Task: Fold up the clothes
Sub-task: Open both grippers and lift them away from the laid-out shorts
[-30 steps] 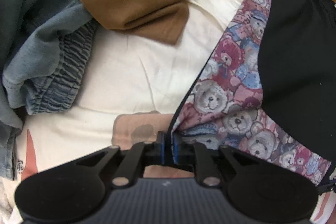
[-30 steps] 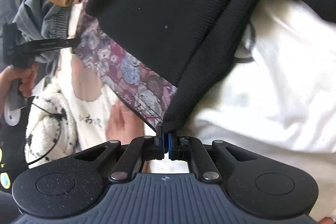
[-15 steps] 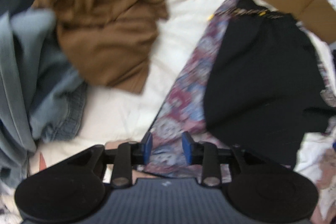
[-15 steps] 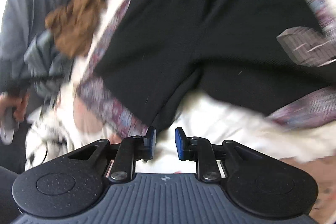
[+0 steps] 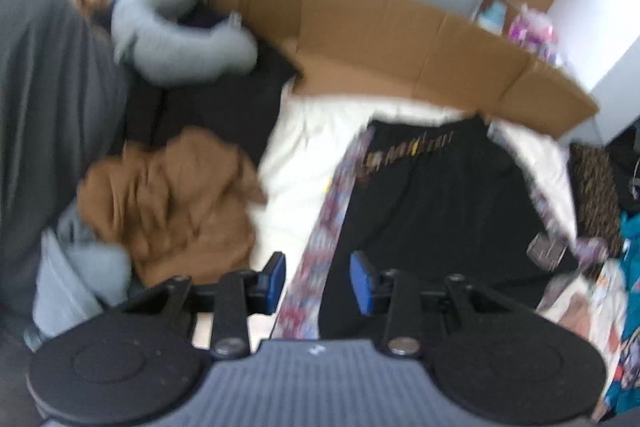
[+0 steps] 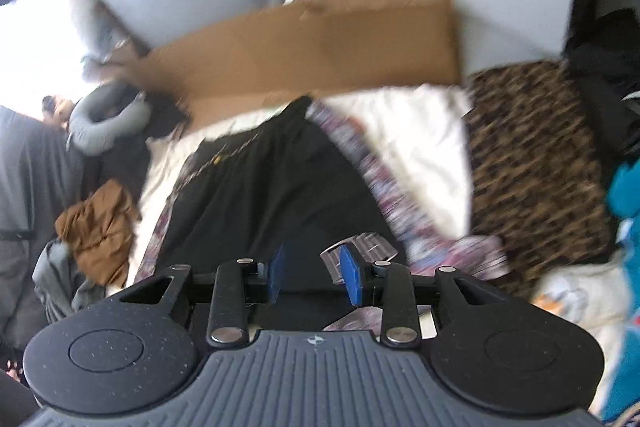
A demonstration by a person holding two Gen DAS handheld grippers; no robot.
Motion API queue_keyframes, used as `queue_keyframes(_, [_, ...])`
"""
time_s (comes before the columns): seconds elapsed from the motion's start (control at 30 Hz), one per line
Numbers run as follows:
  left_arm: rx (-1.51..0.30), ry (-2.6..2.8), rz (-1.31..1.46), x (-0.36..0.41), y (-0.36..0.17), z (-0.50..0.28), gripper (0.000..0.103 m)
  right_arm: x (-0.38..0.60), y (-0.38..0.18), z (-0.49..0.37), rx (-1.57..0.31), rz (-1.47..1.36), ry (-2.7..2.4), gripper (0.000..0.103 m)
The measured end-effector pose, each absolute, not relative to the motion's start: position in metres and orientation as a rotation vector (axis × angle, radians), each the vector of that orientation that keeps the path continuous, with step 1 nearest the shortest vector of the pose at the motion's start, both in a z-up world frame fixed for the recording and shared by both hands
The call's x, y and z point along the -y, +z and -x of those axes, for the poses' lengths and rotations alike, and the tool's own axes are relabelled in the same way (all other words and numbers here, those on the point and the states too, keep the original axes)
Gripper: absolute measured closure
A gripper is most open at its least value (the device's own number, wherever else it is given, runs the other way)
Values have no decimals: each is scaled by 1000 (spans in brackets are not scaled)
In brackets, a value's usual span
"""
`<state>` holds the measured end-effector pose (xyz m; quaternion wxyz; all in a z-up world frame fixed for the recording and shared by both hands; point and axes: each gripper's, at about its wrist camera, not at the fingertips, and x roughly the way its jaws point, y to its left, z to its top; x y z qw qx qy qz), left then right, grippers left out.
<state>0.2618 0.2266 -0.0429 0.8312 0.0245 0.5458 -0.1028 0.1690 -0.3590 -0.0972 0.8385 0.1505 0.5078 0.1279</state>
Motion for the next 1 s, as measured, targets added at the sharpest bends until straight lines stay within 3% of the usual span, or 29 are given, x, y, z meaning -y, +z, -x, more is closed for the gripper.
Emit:
queue_keyframes(0.27, [-1034,-241,-129,-121,71,-304,63,438,-24,-182,-991,-326,206,67])
queue_keyframes(0.43, [-1011,-271,-78,-58,96,-307,61,481,-5,-180,-976,-350,154,67])
queue_keyframes(0.83, [-1050,-363,-23,45,35,-266,59,517,-48,-116,-957,-332,137,65])
queue_keyframes(0.9, [-1033,-366,-56,57,21,-256,50,520,-62,-103,-945,-340,122,65])
queue_keyframes(1.0, [-1045,-384,-55,67,-3,-244,49,524,-84,-86,-926,-343,93,65])
